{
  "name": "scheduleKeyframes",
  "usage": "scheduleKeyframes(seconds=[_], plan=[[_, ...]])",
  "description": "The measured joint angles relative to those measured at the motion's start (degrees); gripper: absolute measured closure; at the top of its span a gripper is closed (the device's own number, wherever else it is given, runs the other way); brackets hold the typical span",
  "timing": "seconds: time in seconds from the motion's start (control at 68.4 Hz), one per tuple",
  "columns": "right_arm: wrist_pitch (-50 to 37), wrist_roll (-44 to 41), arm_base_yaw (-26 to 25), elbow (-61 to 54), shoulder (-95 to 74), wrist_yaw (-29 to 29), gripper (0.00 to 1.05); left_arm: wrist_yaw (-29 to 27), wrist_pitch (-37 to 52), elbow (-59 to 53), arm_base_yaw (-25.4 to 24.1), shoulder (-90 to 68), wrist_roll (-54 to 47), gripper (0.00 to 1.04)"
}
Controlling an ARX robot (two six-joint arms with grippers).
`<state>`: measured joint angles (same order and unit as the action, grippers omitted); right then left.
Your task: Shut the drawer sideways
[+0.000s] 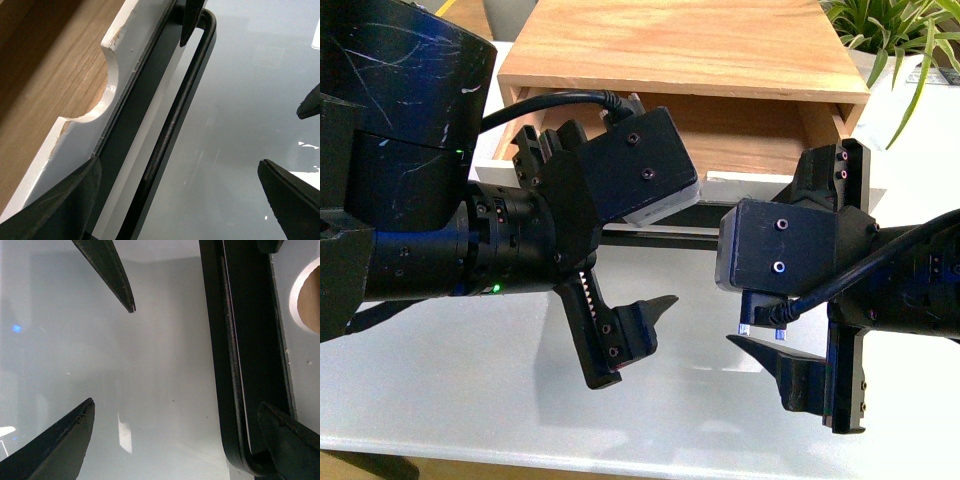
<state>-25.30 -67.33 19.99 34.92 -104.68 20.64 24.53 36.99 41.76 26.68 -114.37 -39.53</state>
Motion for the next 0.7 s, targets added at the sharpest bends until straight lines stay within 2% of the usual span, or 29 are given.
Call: scheduleKeyframes(seconds=[0.702], plan=[[-0.83, -1.36, 0.15, 2.23, -4.48, -0.72, 0.09, -0.35, -6.1, 3.87, 0.2, -3.19, -4.09, 0.09]])
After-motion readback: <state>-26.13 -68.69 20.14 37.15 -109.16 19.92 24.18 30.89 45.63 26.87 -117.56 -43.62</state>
